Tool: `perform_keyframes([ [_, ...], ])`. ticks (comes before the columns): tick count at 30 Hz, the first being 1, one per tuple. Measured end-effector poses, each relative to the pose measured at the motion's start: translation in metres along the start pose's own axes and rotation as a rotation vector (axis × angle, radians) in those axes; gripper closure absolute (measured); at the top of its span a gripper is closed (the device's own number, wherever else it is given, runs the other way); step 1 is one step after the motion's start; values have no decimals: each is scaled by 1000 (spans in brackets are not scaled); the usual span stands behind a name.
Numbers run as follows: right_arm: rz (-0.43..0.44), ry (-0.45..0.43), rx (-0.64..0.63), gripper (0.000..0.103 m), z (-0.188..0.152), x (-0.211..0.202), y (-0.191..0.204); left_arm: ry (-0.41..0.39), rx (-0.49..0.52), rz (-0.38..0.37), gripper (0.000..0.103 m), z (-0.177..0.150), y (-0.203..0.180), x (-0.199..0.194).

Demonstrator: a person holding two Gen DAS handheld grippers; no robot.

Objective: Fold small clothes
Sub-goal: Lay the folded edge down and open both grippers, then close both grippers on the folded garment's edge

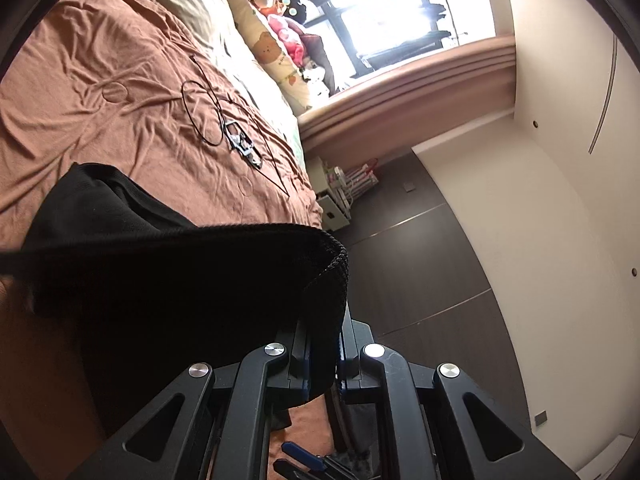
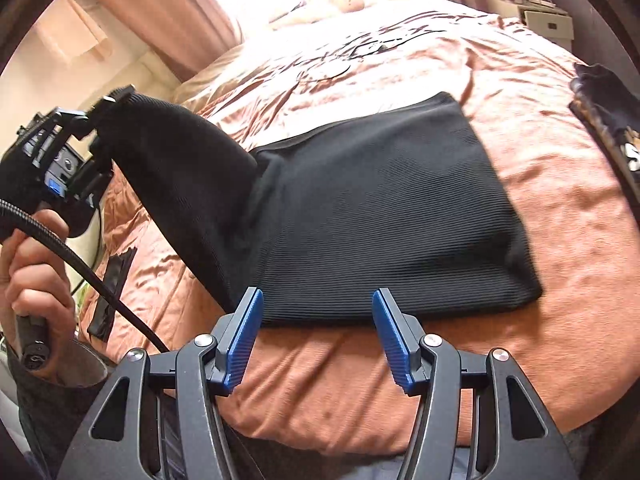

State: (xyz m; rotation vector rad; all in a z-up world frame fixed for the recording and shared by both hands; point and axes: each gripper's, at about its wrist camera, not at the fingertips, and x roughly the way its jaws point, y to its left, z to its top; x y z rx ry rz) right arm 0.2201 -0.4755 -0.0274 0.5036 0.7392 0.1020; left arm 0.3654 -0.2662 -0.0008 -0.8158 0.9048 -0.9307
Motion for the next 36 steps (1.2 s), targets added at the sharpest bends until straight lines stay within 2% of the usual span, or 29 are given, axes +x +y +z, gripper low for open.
perform_keyframes([
  [8, -54, -20, 31, 48, -19, -42, -27, 113, 18, 21, 94, -39, -2, 58],
  [16, -71, -19, 76, 48, -25, -61, -52, 240, 37, 56, 93, -73, -7, 112],
  [18, -74, -16, 86, 48, -25, -62, -60, 285, 46, 78, 82, -81, -8, 124],
  [19, -78, -15, 89, 48, -25, -63, -62, 305, 46, 70, 68, -85, -8, 128],
  [20, -82, -12, 89, 48, -25, -62, -65, 316, 46, 66, 51, -88, -7, 128],
  [22, -90, -3, 83, 48, -21, -59, -68, 311, 65, 83, 38, -90, -5, 125],
  [25, -108, 22, 55, 48, -15, -54, -69, 293, 90, 128, 37, -89, 2, 114],
  [36, -172, 109, -118, 48, 22, -8, -50, 235, 27, 276, 37, -80, 62, 63],
])
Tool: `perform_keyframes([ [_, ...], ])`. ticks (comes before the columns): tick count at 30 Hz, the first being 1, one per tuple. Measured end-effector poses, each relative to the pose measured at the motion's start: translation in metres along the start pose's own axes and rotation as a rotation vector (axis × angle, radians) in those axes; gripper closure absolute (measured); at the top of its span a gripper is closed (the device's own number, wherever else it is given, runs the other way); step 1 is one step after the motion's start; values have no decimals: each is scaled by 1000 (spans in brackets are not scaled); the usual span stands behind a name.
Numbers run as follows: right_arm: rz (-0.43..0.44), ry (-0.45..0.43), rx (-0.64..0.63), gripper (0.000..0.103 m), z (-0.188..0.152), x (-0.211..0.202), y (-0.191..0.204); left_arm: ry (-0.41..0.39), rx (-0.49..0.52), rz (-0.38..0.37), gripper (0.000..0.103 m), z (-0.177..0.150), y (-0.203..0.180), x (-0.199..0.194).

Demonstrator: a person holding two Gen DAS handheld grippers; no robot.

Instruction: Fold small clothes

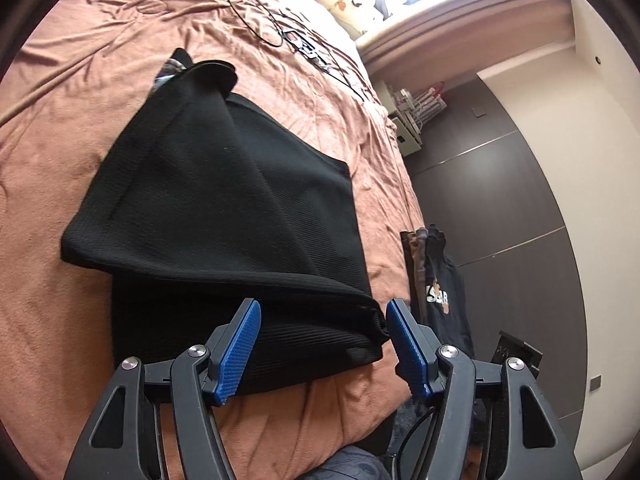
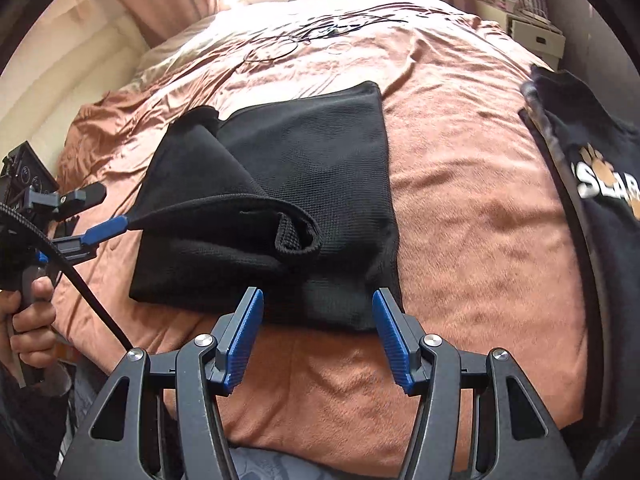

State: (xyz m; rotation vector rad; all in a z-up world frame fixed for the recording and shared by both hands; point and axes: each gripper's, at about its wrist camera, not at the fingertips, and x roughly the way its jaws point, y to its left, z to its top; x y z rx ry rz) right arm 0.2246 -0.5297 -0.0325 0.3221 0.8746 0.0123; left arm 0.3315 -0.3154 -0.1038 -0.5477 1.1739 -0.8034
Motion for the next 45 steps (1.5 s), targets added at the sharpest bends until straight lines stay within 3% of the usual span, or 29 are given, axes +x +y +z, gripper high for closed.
perform_keyframes([
  [13, -71, 83, -174, 48, 49, 59, 35, -22, -99, 92, 37, -11, 58, -26],
  [20, -91, 156, -342, 49, 66, 89, 63, -2, -155, 130, 41, -17, 86, -23],
  [22, -101, 181, -383, 59, 68, 97, 67, 16, -164, 140, 43, -19, 90, -17],
  [24, -109, 201, -402, 91, 70, 104, 69, 31, -171, 148, 46, -20, 93, -12],
  [27, -71, 169, -347, 98, 77, 96, 62, 46, -175, 153, 47, -22, 94, -9],
  [34, 70, 116, -131, 99, 73, 78, 14, 64, -135, 191, 48, -21, 87, -1],
  [40, 135, 107, 9, 99, 58, 80, -27, 98, -55, 275, 61, -22, 80, 10],
  [45, 148, 92, 75, 99, 45, 75, -47, 100, -54, 298, 69, -21, 83, 11],
])
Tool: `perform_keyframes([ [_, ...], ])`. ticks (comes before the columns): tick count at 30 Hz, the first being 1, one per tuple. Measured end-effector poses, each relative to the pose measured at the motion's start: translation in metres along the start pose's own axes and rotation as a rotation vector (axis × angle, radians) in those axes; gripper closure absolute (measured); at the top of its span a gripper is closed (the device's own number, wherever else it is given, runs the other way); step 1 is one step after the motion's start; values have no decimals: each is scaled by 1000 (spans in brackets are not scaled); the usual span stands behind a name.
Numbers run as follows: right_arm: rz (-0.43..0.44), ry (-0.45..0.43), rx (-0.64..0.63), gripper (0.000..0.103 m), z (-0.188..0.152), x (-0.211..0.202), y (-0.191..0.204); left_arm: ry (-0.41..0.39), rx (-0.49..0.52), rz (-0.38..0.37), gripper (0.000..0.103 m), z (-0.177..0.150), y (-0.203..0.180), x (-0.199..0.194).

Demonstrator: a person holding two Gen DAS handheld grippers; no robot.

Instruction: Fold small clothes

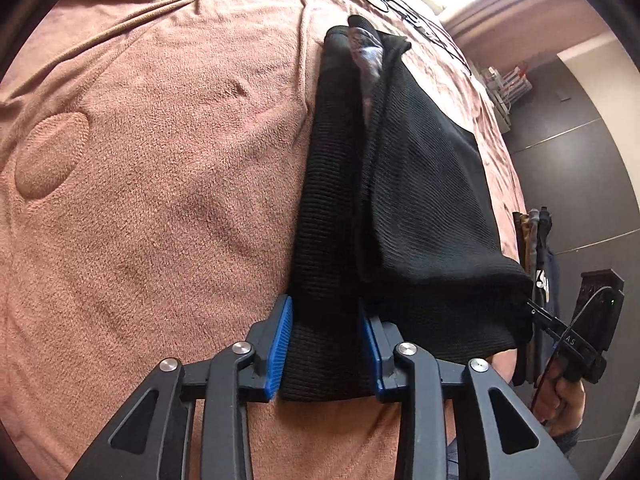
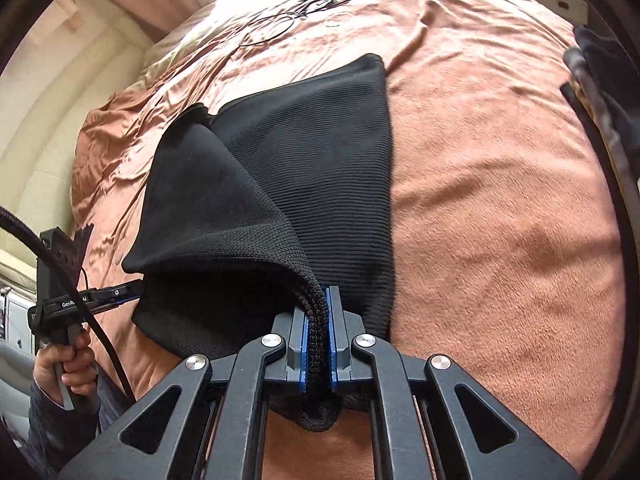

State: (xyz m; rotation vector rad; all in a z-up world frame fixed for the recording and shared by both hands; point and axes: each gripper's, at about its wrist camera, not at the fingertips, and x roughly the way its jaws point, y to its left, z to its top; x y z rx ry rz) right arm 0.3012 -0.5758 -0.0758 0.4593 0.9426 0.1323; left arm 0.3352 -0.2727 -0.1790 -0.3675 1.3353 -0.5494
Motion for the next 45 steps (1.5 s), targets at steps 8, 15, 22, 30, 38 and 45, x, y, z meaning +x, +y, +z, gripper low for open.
perform_keyframes([
  [8, -38, 2, 3, 95, -7, -4, -3, 8, -14, -57, 69, 10, 7, 0],
  [15, -175, -40, -101, 63, -18, -21, 22, 6, 4, -70, 69, 19, 3, 5],
  [22, -206, -18, -86, 57, -22, -19, 14, -17, 9, -33, 69, 23, 0, 5],
  [30, -93, -4, 48, 58, -13, -4, -15, -32, 40, -27, 67, 28, 0, 13],
  [38, -37, -1, 31, 89, -12, -1, -15, -21, -39, -174, 67, 35, 16, 25],
  [45, 26, -11, 77, 95, -13, -6, -23, -5, -18, -203, 90, 31, 15, 22],
])
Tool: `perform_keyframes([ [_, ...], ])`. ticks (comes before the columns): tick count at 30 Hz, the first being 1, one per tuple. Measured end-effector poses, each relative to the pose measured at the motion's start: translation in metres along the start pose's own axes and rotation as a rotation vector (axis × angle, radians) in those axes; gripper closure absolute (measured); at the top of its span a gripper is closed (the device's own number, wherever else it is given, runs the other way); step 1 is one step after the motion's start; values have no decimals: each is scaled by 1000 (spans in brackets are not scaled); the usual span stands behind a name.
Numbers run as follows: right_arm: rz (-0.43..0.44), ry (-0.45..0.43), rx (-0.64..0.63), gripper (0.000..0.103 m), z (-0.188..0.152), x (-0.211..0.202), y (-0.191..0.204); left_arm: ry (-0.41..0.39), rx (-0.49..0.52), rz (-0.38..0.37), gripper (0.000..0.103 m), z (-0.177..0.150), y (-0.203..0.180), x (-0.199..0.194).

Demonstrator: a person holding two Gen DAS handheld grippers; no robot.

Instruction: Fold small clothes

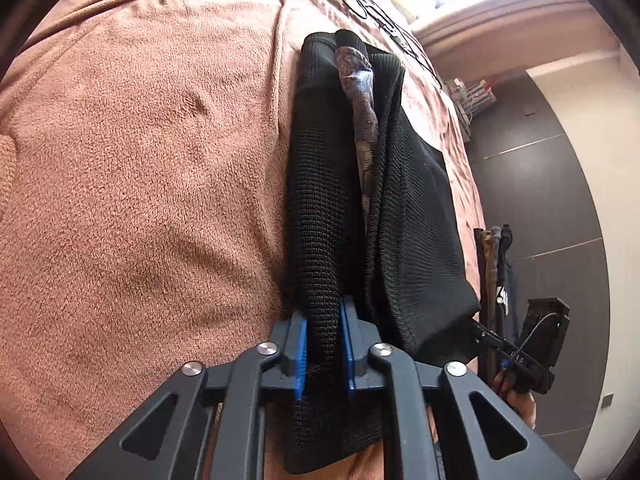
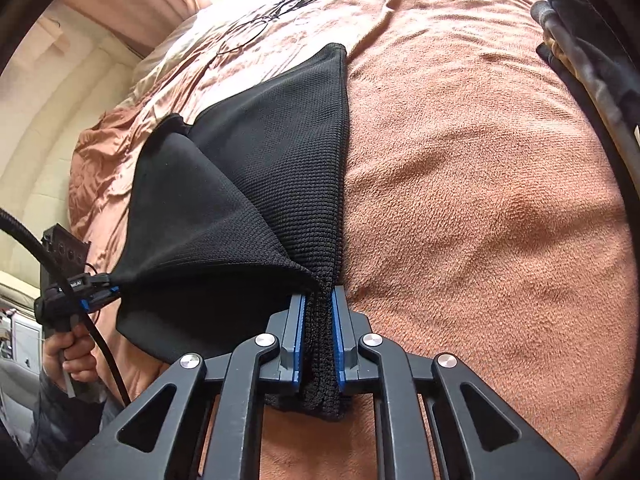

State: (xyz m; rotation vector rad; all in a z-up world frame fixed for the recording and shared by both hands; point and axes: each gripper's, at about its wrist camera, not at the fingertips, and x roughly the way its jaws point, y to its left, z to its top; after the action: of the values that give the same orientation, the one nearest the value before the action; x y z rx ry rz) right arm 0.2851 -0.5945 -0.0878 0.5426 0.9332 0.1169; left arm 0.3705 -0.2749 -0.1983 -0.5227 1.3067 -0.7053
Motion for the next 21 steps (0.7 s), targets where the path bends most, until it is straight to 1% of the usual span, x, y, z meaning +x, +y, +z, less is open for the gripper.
perform_keyframes([
  [3, 21, -3, 4, 96, -2, -5, 3, -15, 25, 0, 92, 1, -8, -11],
  [6, 43, 8, 10, 96, -4, -6, 9, -18, 24, -27, 93, 3, -10, -23],
  [9, 52, 34, 6, 96, -6, 1, 14, -28, 29, -13, 93, 2, -8, -36],
  [14, 60, 83, -22, 96, -6, 12, 30, -30, 20, 1, 94, -3, 2, -55],
  [21, 60, 139, -98, 96, 1, 30, 65, -52, 5, 5, 94, -18, 26, -90],
])
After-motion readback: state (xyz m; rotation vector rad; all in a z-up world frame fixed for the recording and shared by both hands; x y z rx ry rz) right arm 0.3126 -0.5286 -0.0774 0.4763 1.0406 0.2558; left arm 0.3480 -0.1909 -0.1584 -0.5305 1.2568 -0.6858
